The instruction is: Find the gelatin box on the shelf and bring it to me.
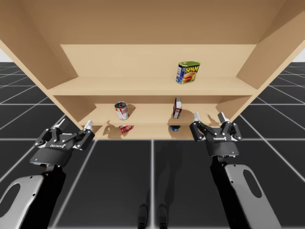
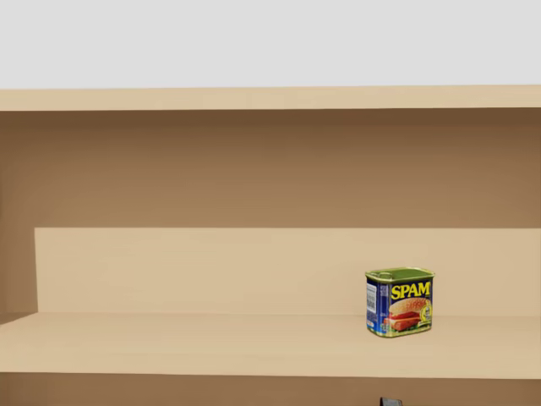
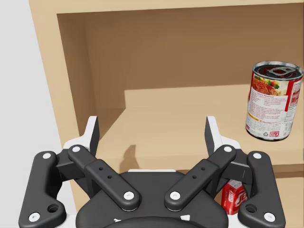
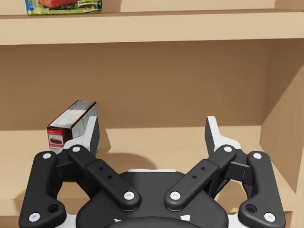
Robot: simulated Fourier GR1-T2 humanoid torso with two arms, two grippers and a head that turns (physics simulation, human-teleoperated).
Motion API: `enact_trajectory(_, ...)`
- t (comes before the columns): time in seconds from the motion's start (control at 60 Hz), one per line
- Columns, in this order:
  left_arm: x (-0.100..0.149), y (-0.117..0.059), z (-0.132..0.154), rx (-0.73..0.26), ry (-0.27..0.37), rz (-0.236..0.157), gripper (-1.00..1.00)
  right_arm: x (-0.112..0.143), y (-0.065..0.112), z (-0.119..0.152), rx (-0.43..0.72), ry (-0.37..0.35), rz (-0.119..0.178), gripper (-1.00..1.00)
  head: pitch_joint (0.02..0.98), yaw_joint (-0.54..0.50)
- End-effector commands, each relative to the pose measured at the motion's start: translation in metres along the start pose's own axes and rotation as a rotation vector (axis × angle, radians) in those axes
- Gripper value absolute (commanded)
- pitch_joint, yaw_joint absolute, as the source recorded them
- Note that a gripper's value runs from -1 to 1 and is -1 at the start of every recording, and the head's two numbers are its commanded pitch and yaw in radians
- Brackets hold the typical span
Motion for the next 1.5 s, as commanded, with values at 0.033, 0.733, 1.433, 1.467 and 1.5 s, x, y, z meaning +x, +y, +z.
enact_trajectory(0.033, 0.000, 0.000, 0.000, -0.001, 0.001, 0.001, -1.00, -0.001, 0.003, 0.002, -0.004, 0.001, -0.009, -1.00, 0.069, 0.03)
enact_trajectory(0.733, 0.001, 0.000, -0.001, -0.022, 0.011, 0.014, -1.00, 0.000, 0.002, -0.002, 0.001, 0.039, 0.006, -1.00, 0.537, 0.11)
enact_trajectory(1.433, 0.025, -0.009, 0.019, -0.112, -0.007, 0.085, -1.00, -0.004, 0.008, -0.001, 0.004, 0.060, 0.025, -1.00, 0.727, 0.28)
enact_trajectory(1.467, 0.031, -0.008, 0.025, -0.140, -0.004, 0.086, -1.00, -0.004, 0.008, -0.001, 0.003, 0.059, 0.024, -1.00, 0.726, 0.28)
enact_trajectory(1.5, 0.035, -0.008, 0.029, -0.160, 0.000, 0.070, -1.00, -0.004, 0.008, -0.001, 0.004, 0.060, 0.024, -1.00, 0.725, 0.29)
